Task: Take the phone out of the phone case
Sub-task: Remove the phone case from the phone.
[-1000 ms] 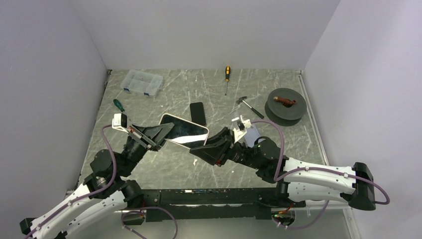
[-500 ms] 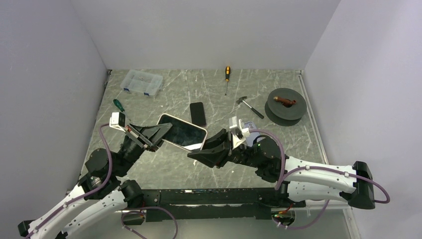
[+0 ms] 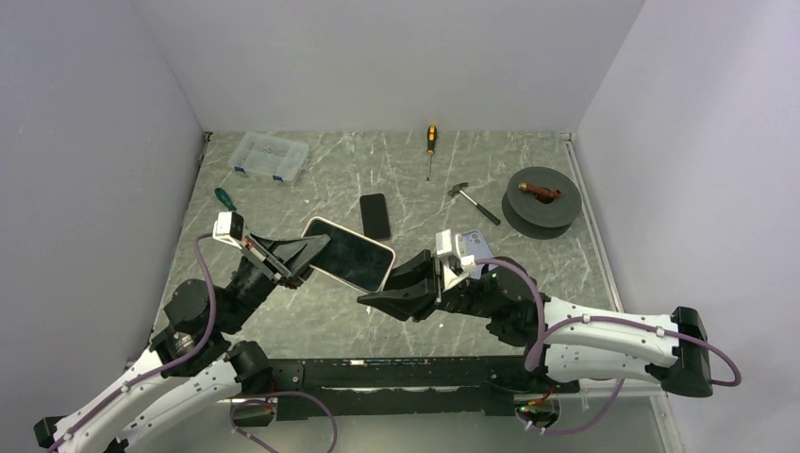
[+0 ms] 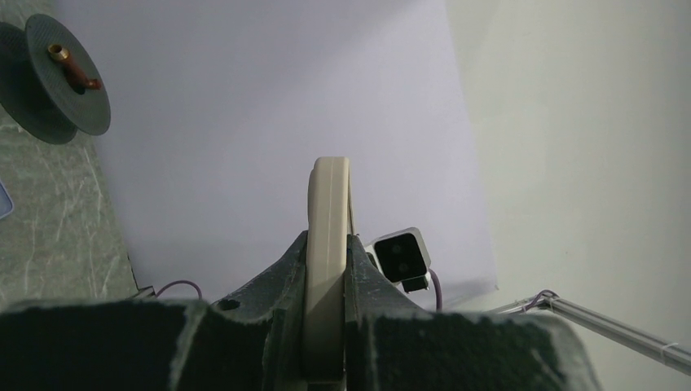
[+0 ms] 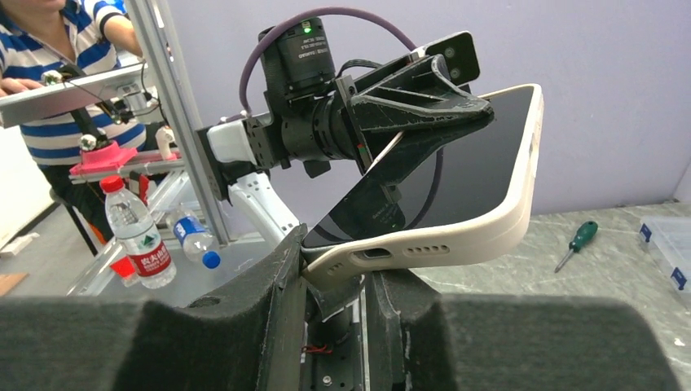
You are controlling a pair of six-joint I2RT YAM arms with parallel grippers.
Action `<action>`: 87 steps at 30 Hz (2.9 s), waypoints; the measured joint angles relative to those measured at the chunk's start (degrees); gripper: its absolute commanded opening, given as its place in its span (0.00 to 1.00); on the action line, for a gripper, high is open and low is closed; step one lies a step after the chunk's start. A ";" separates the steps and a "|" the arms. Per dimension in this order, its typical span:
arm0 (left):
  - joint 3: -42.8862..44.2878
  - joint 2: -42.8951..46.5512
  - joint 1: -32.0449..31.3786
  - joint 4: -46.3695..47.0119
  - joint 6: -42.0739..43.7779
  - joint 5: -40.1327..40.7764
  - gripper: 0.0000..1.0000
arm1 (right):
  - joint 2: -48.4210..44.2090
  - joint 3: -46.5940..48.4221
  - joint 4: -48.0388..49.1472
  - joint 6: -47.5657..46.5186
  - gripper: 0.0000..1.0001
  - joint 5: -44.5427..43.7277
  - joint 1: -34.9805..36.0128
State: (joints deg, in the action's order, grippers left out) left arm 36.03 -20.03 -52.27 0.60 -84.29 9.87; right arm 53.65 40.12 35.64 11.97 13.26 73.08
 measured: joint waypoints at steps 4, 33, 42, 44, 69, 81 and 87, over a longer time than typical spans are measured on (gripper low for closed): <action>0.48 -1.07 0.20 0.72 -0.20 -1.05 0.00 | -0.35 0.00 -0.02 -2.75 0.00 0.81 0.04; 1.27 -6.71 0.72 7.98 2.16 -9.62 0.00 | -6.82 0.76 -11.98 -20.79 0.15 3.41 1.01; 0.81 -3.61 0.39 2.01 3.89 -7.85 0.00 | -8.46 2.12 -21.84 -15.06 0.60 5.25 0.72; 0.57 -3.15 0.28 1.40 4.17 -6.99 0.00 | -9.66 1.55 -22.16 -12.85 0.67 5.57 0.72; -7.34 3.82 -0.20 6.58 14.78 -5.11 0.00 | -22.45 -13.35 -8.00 31.54 0.82 -27.45 -0.44; -9.86 4.59 -0.22 13.51 17.31 -4.94 0.00 | -15.10 -16.59 3.19 47.52 0.68 -27.76 -0.72; -10.62 4.57 -0.22 13.75 17.59 -4.96 0.00 | -11.96 -16.96 7.28 49.90 0.53 -27.04 -0.90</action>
State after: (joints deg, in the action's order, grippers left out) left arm 25.41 -15.46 -52.49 14.35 -66.70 4.91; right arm 41.69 23.16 42.92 61.87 -13.78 72.18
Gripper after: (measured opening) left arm 0.178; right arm 0.588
